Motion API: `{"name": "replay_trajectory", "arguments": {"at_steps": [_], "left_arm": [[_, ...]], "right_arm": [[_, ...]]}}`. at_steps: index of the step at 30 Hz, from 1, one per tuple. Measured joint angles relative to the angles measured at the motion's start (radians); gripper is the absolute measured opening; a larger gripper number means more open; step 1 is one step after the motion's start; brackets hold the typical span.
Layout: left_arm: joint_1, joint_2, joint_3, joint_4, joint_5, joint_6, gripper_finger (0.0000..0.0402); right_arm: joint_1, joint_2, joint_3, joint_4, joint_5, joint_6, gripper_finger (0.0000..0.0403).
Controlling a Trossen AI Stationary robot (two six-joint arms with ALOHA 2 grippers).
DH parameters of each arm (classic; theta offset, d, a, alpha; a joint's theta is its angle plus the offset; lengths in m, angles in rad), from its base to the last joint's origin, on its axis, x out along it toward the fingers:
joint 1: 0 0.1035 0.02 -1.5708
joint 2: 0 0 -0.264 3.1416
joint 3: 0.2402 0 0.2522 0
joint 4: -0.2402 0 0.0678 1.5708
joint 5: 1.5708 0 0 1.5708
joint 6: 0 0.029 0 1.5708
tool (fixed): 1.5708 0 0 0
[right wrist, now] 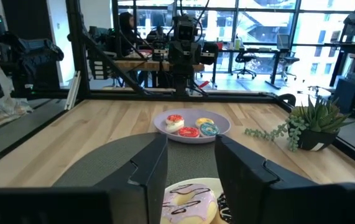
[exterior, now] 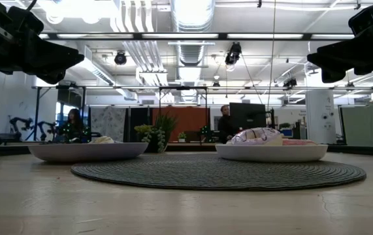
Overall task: Pick & Place donuts
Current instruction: Return to Home Position
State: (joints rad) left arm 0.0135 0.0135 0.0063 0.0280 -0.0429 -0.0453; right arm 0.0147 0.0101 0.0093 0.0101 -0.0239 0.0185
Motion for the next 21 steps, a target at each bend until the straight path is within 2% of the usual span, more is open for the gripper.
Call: {"name": "replay_trajectory", "arguments": {"at_steps": [9,21], "left_arm": [[0.000,0.000,0.000,0.000,0.000,0.000,0.0071],[0.000,0.000,0.000,0.000,0.001,0.000,0.0071]], "right_arm": [[0.000,0.000,0.000,0.000,0.000,0.000,0.0135],[0.000,0.000,0.000,0.000,0.000,0.000,0.0123]]}}
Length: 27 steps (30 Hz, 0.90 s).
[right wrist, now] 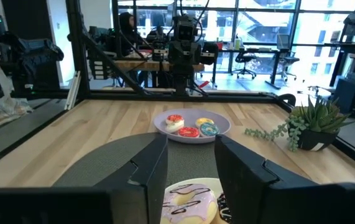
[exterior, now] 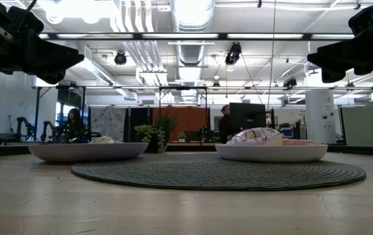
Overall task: Pick & Place donuts
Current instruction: Return to Home Position
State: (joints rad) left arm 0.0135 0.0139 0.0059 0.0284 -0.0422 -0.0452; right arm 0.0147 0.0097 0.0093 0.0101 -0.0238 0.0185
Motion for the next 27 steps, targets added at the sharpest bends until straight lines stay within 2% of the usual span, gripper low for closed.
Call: {"name": "replay_trajectory", "arguments": {"at_steps": [11,27], "left_arm": [[0.000,0.000,0.000,0.000,0.000,0.000,0.0071],[0.000,0.000,0.000,0.000,0.000,0.000,0.0071]], "right_arm": [[0.000,0.000,0.000,0.000,0.000,0.000,0.0135],[0.000,0.000,0.000,0.000,0.000,0.000,0.0127]]}}
